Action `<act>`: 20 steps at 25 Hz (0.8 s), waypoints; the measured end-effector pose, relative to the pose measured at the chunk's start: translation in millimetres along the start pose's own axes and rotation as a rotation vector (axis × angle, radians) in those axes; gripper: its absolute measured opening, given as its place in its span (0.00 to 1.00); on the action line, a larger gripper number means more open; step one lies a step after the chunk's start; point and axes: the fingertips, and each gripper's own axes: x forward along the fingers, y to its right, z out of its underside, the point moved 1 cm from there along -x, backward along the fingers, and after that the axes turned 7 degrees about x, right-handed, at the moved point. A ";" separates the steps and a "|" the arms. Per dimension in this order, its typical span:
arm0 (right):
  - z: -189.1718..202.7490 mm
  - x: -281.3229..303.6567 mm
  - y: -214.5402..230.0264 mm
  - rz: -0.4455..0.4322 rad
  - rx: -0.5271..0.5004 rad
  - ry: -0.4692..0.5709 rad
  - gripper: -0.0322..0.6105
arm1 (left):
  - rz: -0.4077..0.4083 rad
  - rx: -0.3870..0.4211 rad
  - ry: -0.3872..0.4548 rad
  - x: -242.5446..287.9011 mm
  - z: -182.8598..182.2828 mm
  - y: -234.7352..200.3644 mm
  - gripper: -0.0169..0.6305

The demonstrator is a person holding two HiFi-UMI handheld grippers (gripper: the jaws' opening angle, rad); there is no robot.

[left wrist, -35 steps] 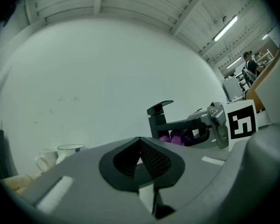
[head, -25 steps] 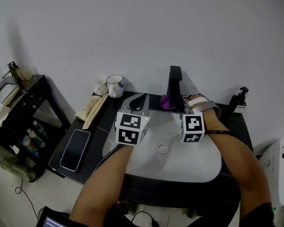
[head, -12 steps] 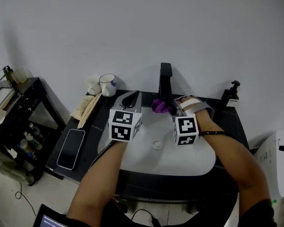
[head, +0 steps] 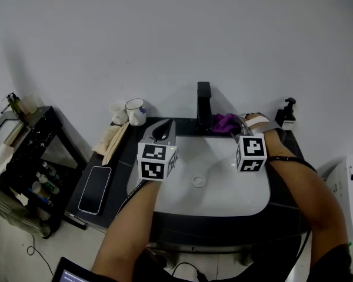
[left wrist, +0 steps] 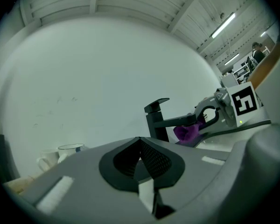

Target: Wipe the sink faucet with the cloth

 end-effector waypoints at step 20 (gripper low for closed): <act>-25.8 49.3 99.8 0.081 -0.135 -0.028 0.18 | 0.017 -0.023 0.015 7.0 -0.7 2.2 0.05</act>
